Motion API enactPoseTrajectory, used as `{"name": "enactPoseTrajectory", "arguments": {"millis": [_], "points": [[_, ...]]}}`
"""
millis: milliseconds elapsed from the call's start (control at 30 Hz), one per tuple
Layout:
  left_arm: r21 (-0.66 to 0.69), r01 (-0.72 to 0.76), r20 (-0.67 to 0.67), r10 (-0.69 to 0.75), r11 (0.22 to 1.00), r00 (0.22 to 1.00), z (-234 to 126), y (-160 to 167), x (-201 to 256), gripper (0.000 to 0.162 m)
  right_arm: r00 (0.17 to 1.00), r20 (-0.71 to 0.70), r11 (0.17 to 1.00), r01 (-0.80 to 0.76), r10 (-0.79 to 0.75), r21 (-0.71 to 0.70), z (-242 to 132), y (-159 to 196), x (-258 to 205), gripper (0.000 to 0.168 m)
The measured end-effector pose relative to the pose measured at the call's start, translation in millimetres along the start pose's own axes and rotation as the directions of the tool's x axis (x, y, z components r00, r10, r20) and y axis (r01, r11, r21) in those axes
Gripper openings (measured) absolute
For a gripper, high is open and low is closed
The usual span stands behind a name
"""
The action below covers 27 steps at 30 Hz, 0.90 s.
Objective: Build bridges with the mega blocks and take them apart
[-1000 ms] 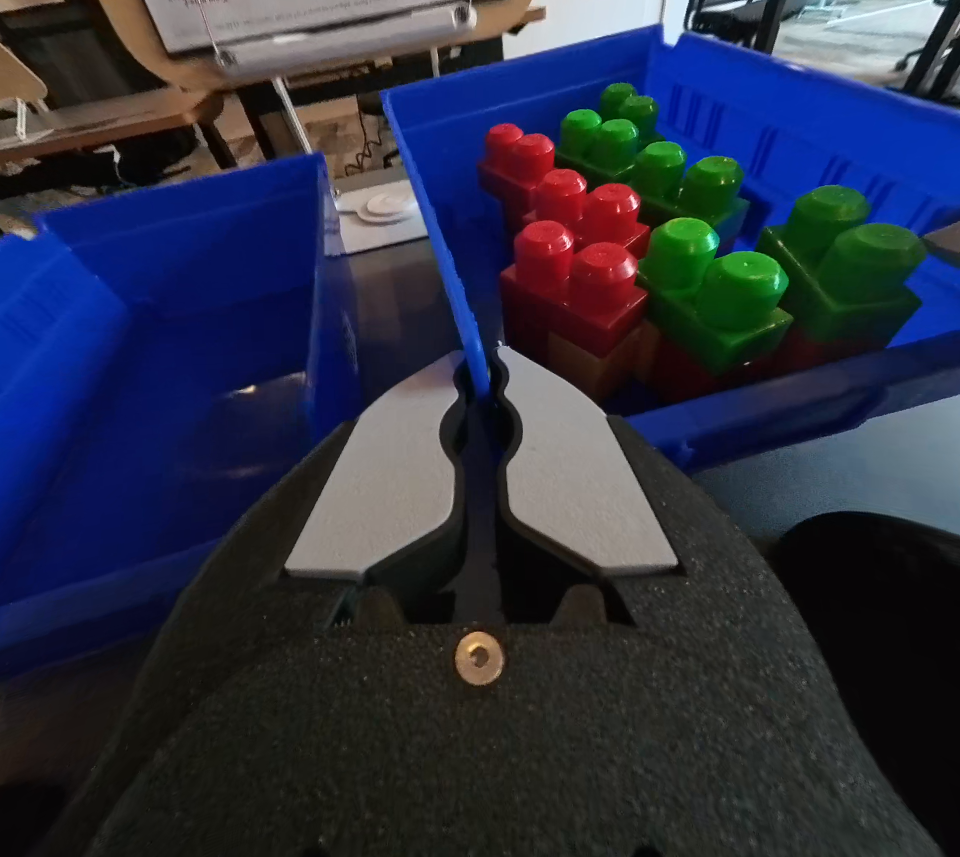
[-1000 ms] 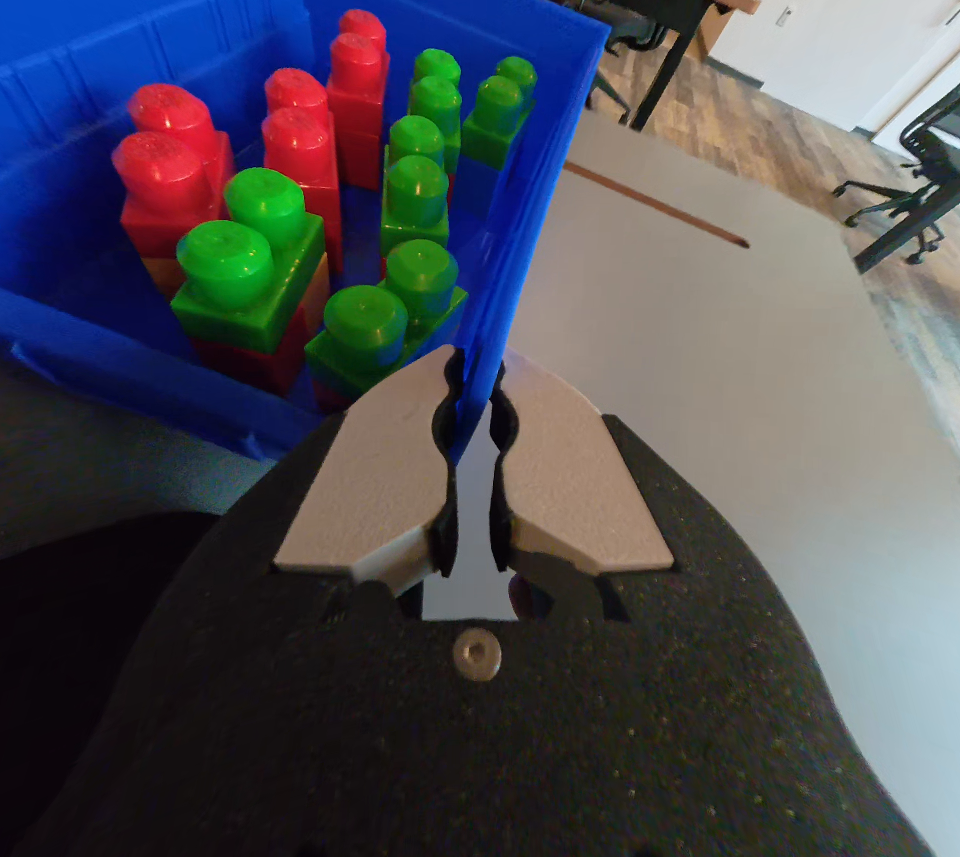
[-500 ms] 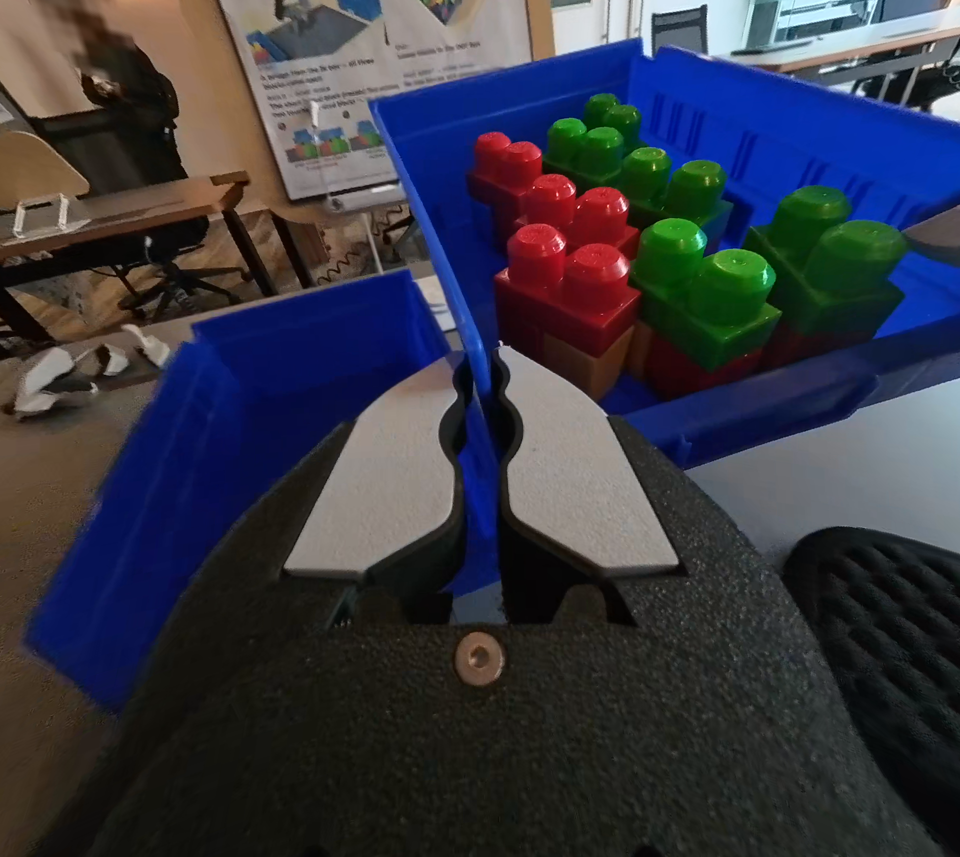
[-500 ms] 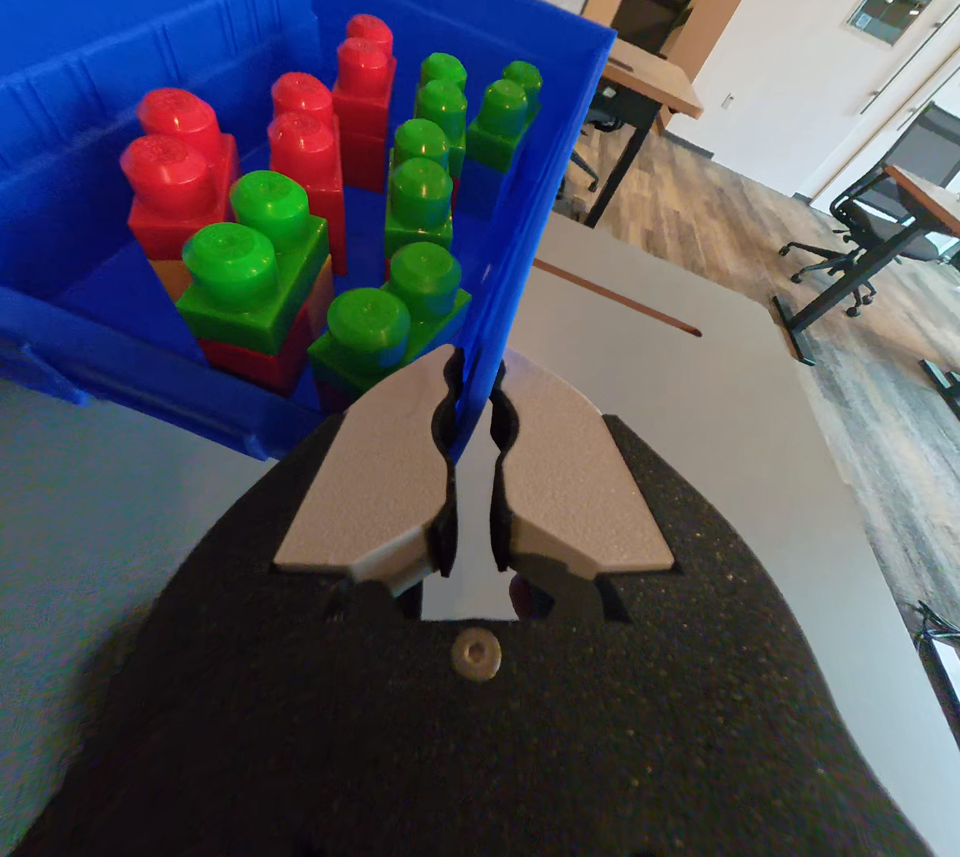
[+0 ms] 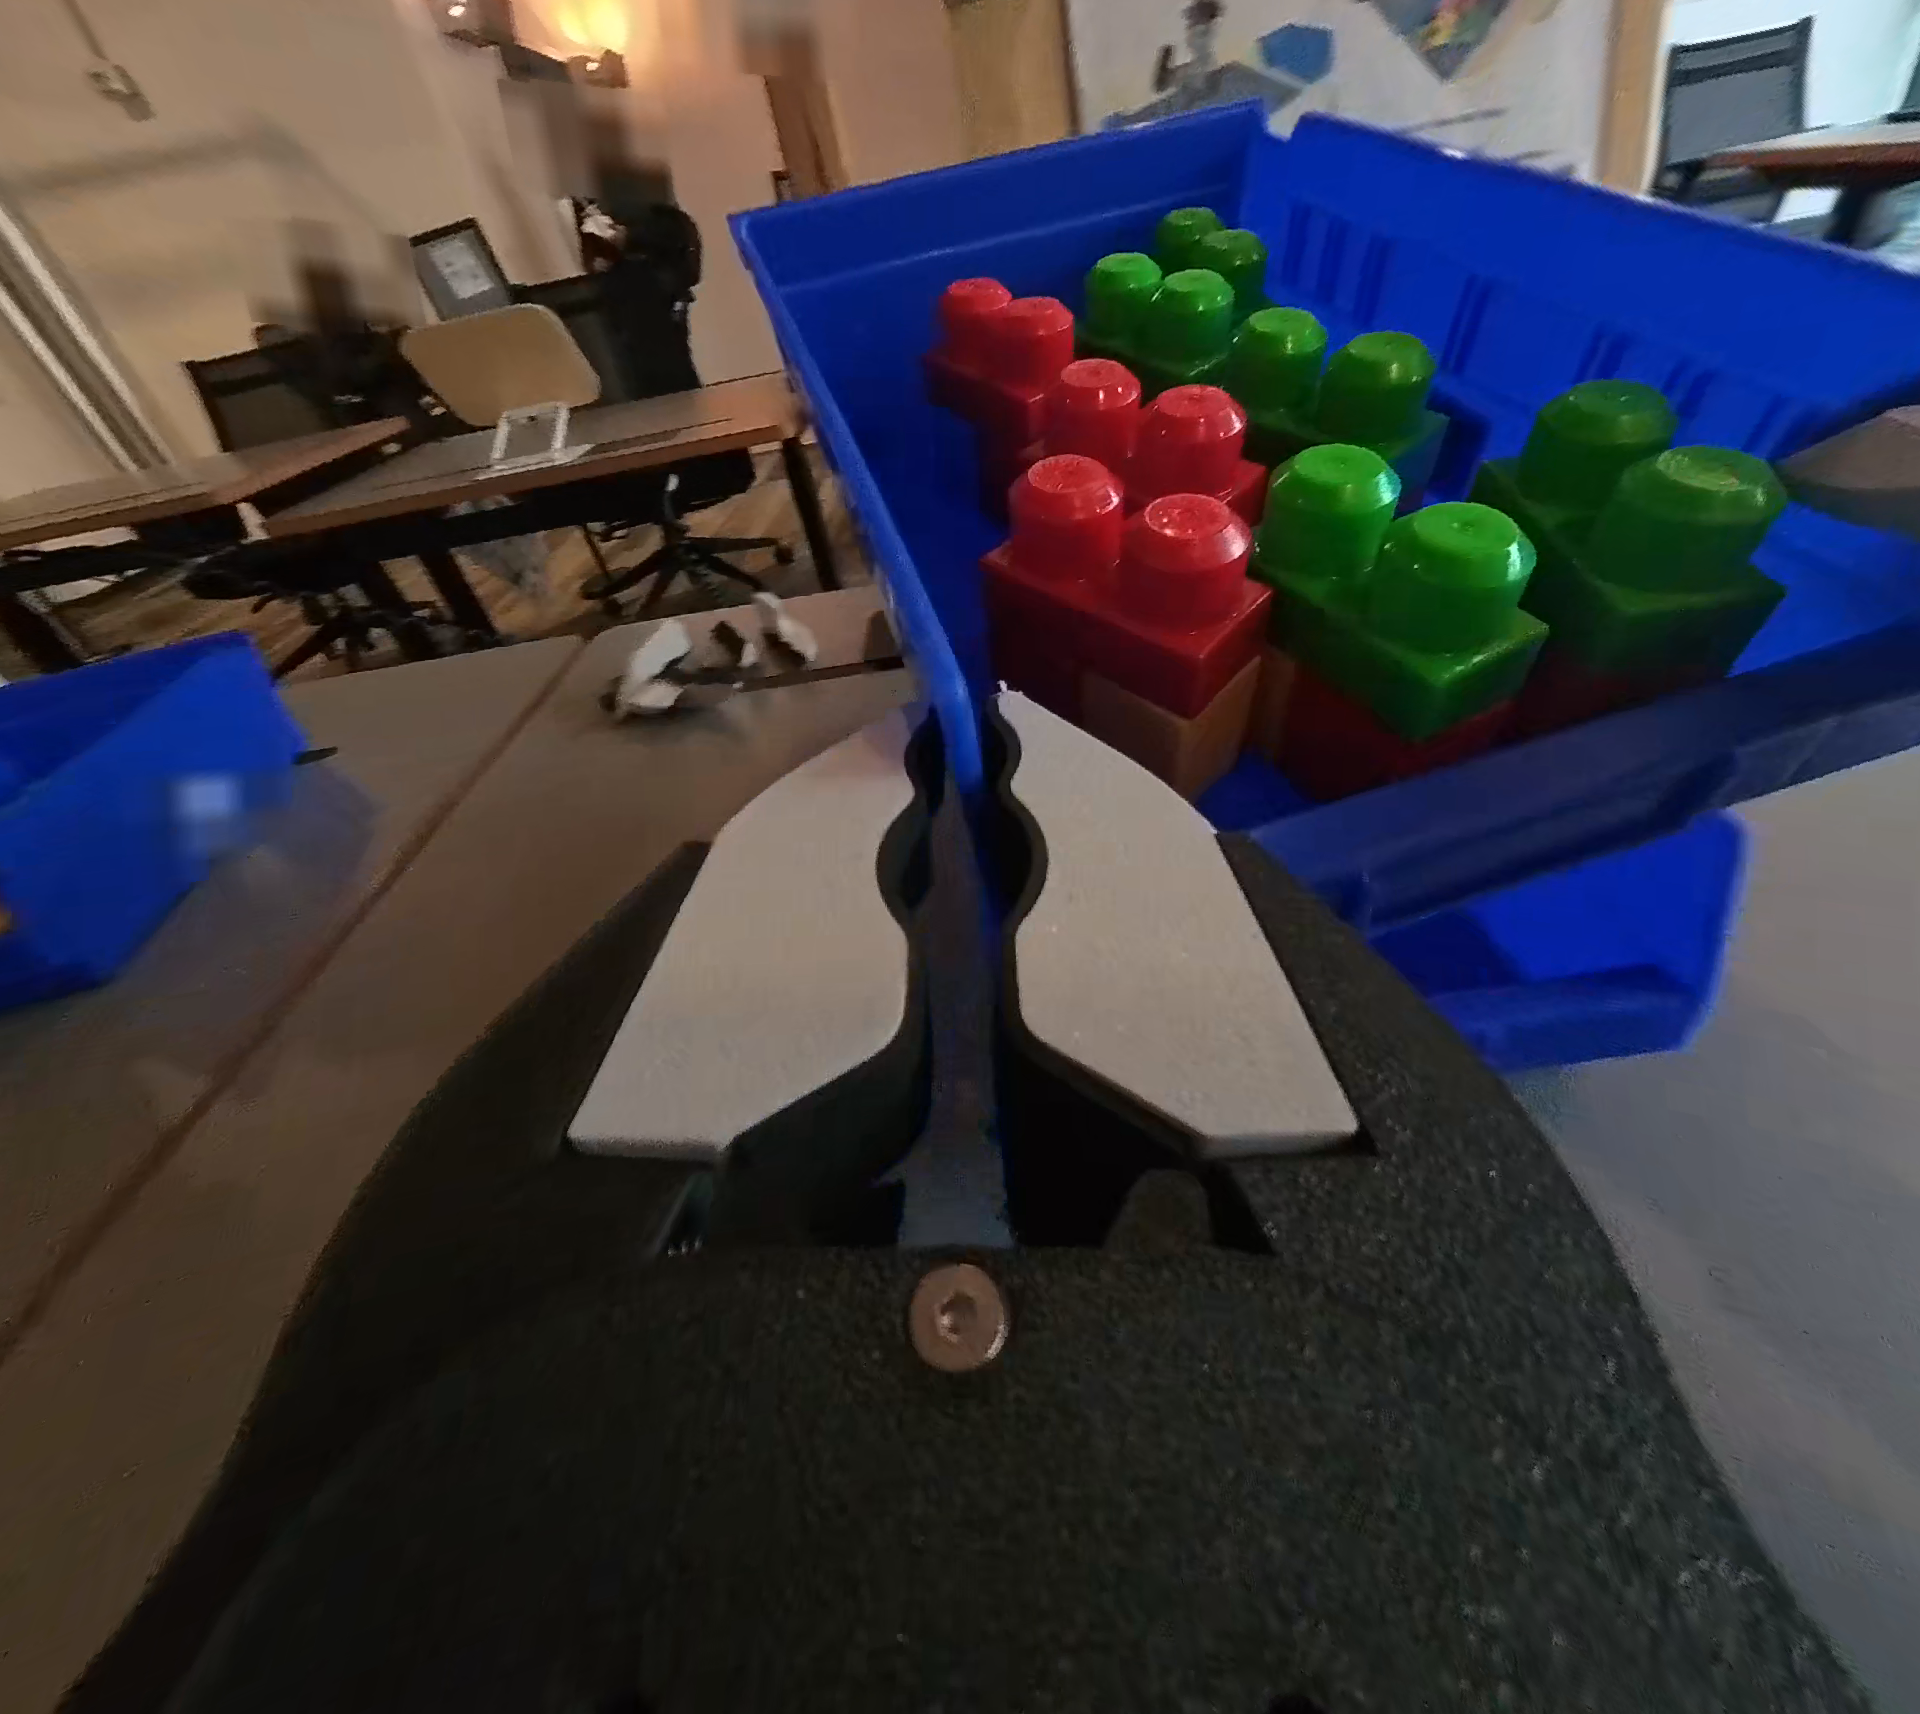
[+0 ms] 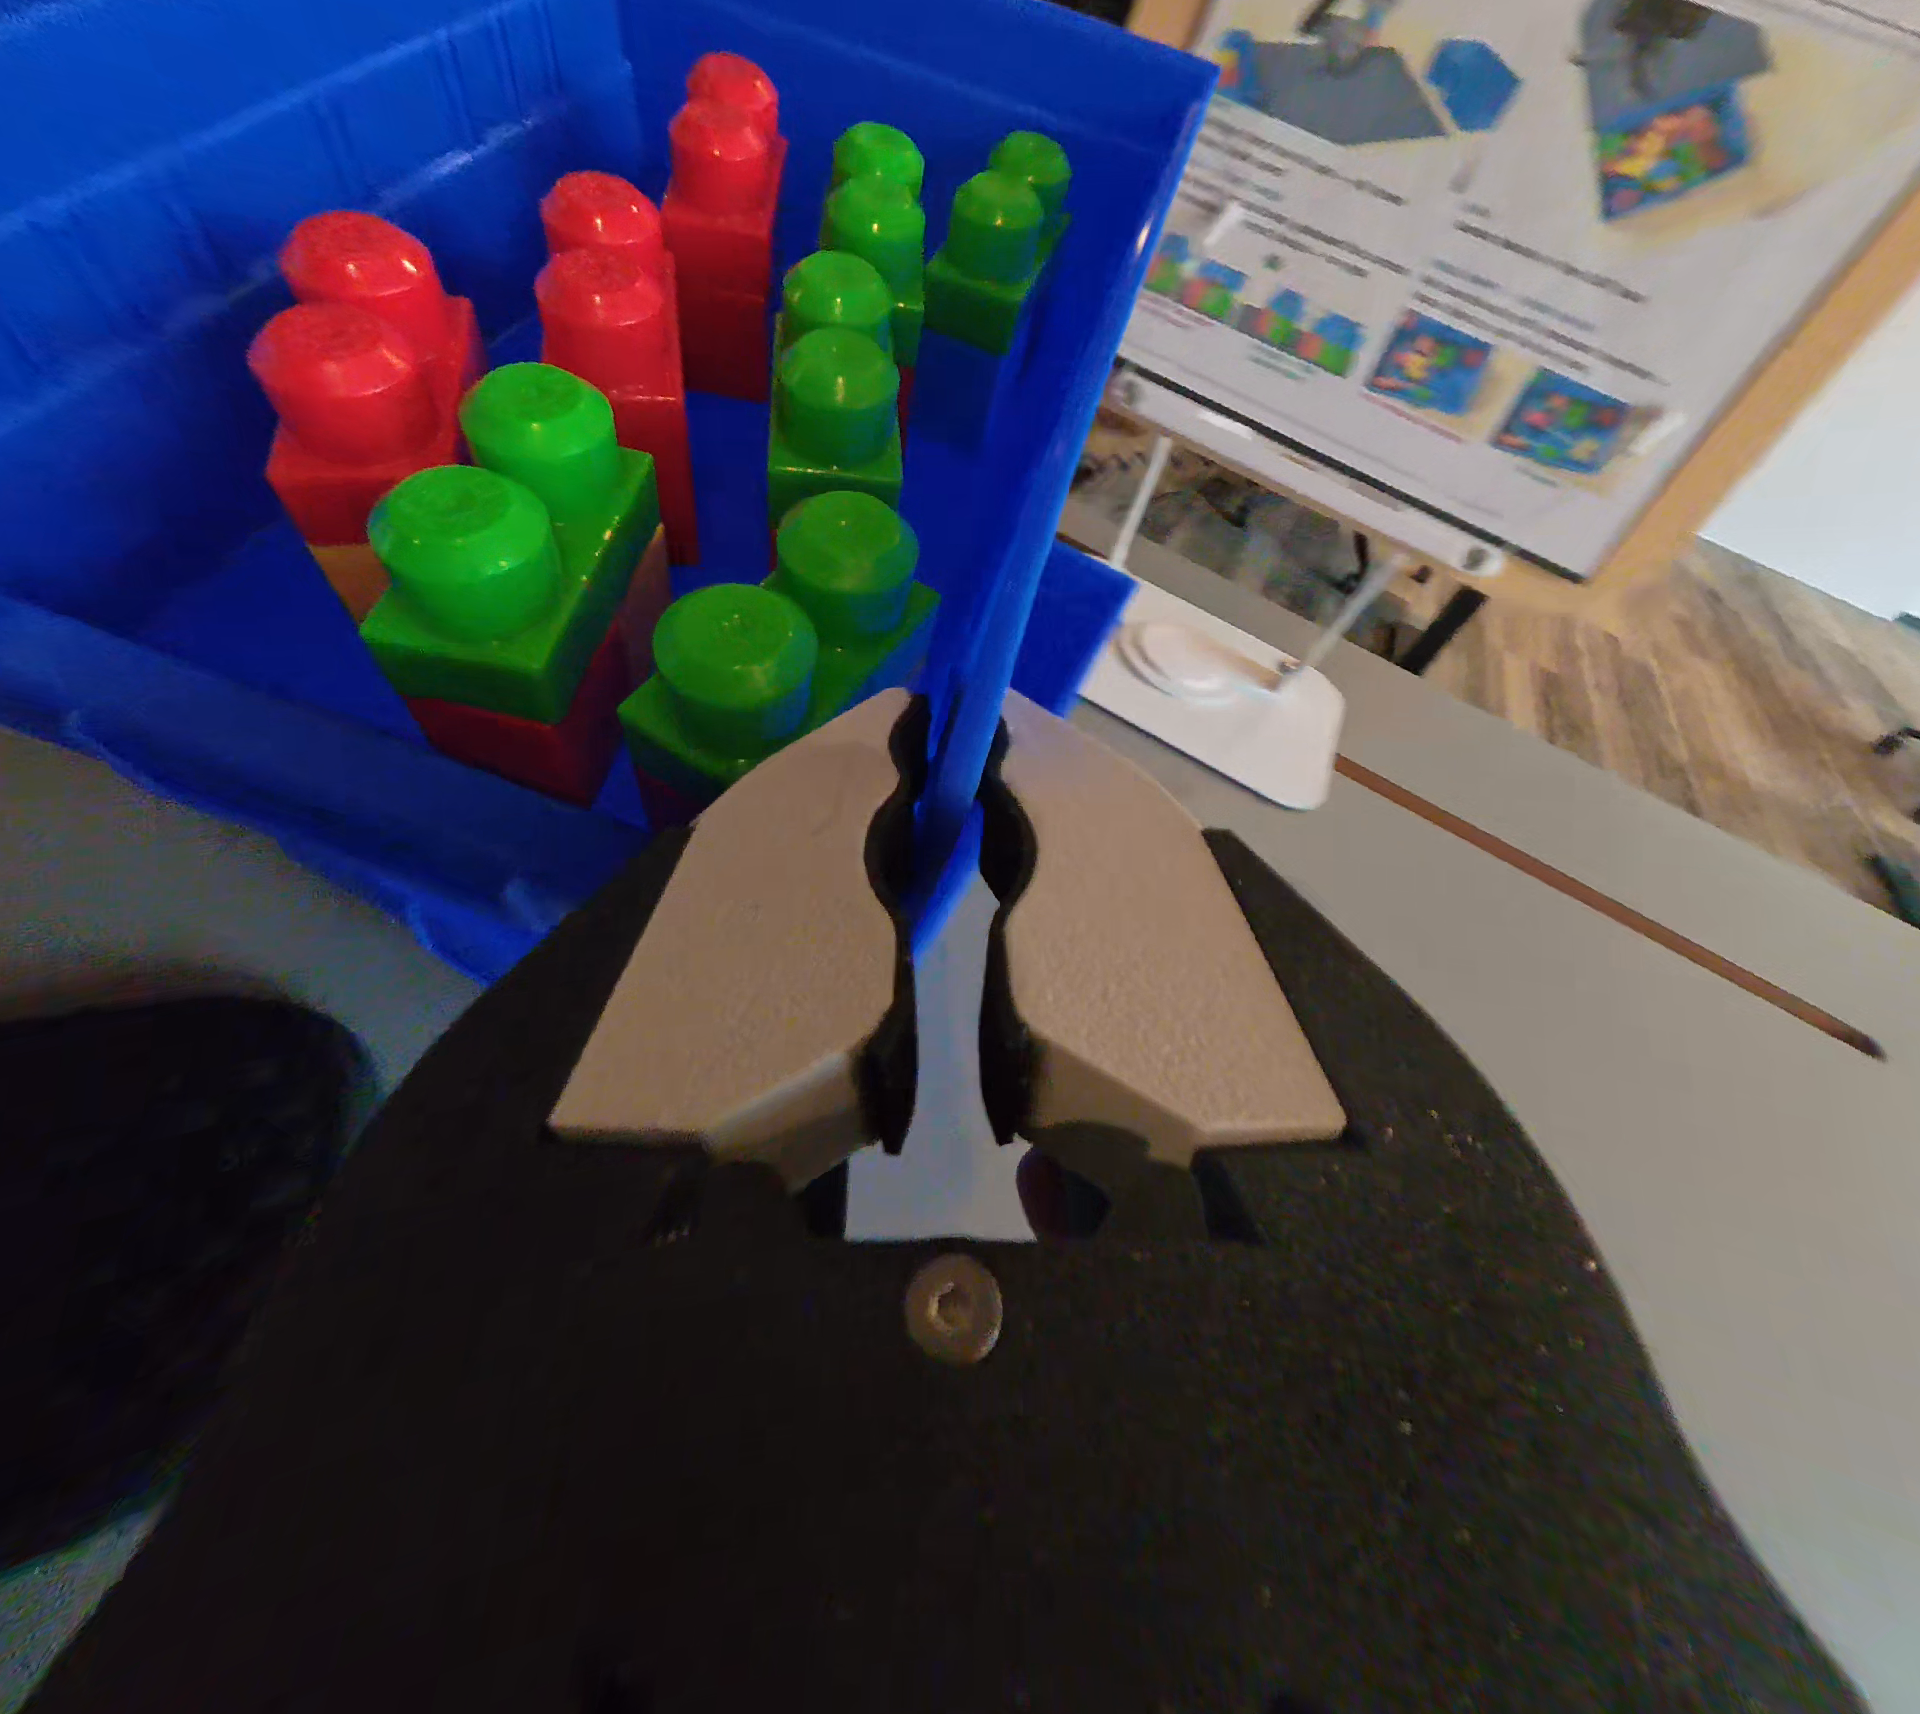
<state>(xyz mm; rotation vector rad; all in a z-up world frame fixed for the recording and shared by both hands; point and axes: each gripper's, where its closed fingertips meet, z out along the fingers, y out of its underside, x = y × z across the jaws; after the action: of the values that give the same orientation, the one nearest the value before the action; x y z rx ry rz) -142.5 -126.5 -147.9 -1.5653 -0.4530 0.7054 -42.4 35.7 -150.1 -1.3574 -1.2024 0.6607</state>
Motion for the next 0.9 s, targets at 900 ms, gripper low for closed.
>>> {"name": "enactPoseTrajectory", "arguments": {"millis": [900], "points": [[-0.145, 0.086, 0.301, -0.039, 0.986, 0.953, -66.5, 127.5, -235.2, 0.005, 0.942, 0.335, 0.999, 0.036, -0.034, 0.002, 116.8, -3.5, -266.8, 0.009]]}}
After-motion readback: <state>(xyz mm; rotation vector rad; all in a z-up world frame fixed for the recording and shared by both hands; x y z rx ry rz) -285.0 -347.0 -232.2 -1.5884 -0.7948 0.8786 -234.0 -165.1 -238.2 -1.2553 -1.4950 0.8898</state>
